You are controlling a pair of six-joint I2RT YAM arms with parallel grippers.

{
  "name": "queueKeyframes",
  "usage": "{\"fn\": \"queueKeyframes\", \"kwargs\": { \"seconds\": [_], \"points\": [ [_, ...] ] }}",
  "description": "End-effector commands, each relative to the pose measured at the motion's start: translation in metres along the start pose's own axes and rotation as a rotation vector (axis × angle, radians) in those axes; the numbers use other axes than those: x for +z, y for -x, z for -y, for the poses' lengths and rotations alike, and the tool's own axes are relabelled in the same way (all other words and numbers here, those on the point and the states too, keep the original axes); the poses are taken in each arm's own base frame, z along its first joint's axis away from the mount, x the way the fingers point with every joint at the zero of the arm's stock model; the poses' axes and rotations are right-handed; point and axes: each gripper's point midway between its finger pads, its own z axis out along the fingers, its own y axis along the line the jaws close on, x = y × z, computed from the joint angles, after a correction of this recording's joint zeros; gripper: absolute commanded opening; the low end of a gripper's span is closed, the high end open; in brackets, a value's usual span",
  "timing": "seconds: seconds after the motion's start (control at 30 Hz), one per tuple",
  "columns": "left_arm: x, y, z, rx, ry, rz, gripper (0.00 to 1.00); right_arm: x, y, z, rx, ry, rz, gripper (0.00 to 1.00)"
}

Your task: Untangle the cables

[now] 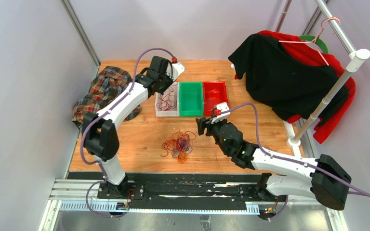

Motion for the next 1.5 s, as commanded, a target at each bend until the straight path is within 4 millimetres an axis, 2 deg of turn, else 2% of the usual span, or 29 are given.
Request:
{"fn": "queueKeyframes", "kwargs": {
  "seconds": [0.0,0.37,0.63,0.87,1.0,1.1,1.27,1.4,1.47],
  "points": [
    [0.016,0.023,-0.013,-0.029,0.064,0.055,0.00,-0.003,-0.003,0.019,0.004,-0.059,-0.003,0.68],
    [0.058,0.012,0.008,0.002,-0.002,0.004,0.00,0.000,-0.007,0.028,0.009,-0.080,-0.016,0.68],
    [0.087,-0.011,0.022,0.028,-0.007,-0.031,0.00,0.003,-0.008,0.029,-0.001,-0.081,-0.023,0.68],
    [0.083,-0.038,0.041,0.042,-0.071,-0.078,0.00,0.003,-0.003,0.030,0.004,-0.080,-0.015,0.67],
    [0.076,-0.048,0.044,0.054,-0.074,-0.084,0.00,0.004,-0.003,0.028,0.007,-0.073,-0.019,0.67],
    [0.077,-0.046,0.042,0.054,-0.068,-0.080,0.00,0.004,-0.002,0.026,0.012,-0.067,-0.019,0.66],
    [0.088,-0.022,0.031,0.016,-0.031,-0.040,0.02,0.003,-0.002,0.026,0.019,-0.060,-0.022,0.65],
    [0.089,-0.005,0.023,-0.009,-0.026,-0.023,0.16,0.001,-0.002,0.028,0.015,-0.064,-0.026,0.65],
    [0.084,-0.003,0.018,-0.019,-0.028,-0.018,0.28,-0.001,-0.001,0.029,0.013,-0.067,-0.024,0.65]
  ]
}}
